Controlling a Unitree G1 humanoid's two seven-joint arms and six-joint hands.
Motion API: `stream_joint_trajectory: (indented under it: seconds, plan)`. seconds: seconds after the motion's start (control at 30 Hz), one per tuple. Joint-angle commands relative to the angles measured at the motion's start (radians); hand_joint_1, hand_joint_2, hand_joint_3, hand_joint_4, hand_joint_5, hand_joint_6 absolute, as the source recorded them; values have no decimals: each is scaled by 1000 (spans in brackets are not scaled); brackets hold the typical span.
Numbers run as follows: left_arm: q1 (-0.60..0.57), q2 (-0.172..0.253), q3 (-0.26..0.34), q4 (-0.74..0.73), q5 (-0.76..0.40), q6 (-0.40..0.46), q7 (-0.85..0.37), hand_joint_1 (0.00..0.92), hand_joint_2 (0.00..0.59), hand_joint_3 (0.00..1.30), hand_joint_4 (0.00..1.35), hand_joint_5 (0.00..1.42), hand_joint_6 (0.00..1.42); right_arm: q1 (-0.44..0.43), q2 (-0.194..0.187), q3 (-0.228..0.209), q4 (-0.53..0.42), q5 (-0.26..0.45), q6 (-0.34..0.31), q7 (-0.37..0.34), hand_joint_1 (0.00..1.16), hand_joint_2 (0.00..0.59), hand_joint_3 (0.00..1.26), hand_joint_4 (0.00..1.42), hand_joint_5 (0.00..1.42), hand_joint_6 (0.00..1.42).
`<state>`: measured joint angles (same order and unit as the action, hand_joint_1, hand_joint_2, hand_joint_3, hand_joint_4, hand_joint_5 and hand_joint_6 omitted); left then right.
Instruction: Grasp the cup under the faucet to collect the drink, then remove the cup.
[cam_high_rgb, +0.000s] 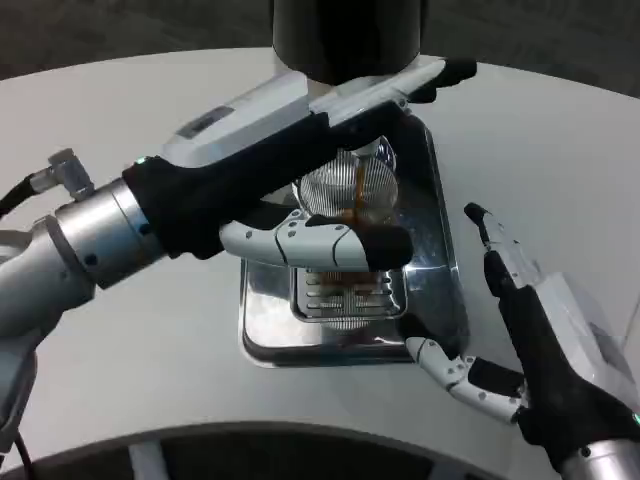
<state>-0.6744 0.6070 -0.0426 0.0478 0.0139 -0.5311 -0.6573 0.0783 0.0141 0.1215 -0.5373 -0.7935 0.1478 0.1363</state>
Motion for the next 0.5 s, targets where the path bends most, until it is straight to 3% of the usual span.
stream_joint_trajectory:
  seconds: [0.03, 0.2, 0.5]
  plan:
    - [28, 22, -14, -2, 26, 19, -15, 0, 112, 0, 0, 59, 7, -70, -32, -23, 91, 70, -6, -39, 627, 247, 0, 0, 0, 7]
    - [24, 23, -17, -4, 25, 24, -15, 0, 112, 0, 0, 59, 7, -146, -49, -12, 187, 117, -15, -78, 649, 228, 0, 0, 0, 2]
    - [23, 29, -20, -5, 28, 30, -17, 0, 112, 0, 0, 58, 7, -298, -84, -8, 407, 246, -91, -134, 684, 204, 0, 0, 0, 0]
